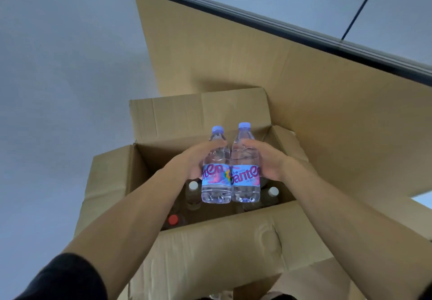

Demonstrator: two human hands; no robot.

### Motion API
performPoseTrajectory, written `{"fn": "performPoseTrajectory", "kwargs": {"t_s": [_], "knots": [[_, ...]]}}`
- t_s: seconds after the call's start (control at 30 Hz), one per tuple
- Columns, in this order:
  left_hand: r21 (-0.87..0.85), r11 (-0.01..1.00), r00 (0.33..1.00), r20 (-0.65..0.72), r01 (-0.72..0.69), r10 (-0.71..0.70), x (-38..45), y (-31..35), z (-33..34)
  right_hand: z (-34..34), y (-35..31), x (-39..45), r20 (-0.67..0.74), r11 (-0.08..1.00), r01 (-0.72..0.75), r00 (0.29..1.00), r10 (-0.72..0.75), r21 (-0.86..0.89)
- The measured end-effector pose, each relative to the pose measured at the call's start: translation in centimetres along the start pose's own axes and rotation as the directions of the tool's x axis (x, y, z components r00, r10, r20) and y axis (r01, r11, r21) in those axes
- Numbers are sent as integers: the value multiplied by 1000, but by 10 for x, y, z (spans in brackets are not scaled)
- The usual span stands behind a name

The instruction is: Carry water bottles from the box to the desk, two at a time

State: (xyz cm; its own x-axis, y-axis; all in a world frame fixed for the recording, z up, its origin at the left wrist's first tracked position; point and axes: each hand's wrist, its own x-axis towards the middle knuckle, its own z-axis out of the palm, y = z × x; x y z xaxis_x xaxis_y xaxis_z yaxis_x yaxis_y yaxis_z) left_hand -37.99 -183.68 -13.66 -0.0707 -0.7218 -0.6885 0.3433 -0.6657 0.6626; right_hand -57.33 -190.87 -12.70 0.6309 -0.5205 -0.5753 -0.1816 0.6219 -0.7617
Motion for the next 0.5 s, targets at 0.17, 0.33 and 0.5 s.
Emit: {"fn": "performPoseTrajectory", "kwargs": {"t_s": [0.17,0.33,0.5], "knots": [[66,998,998,61,-12,8,-5,0,7,-11,3,-23,9,998,57,998,-57,-37],[93,989,992,73,-113,106,-15,-9,31,-16,13,-42,-159,995,84,983,-91,-47],[55,974,972,100,-218,212,-29,-24,60,-21,27,-72,-189,992,120,976,-111,34]]}}
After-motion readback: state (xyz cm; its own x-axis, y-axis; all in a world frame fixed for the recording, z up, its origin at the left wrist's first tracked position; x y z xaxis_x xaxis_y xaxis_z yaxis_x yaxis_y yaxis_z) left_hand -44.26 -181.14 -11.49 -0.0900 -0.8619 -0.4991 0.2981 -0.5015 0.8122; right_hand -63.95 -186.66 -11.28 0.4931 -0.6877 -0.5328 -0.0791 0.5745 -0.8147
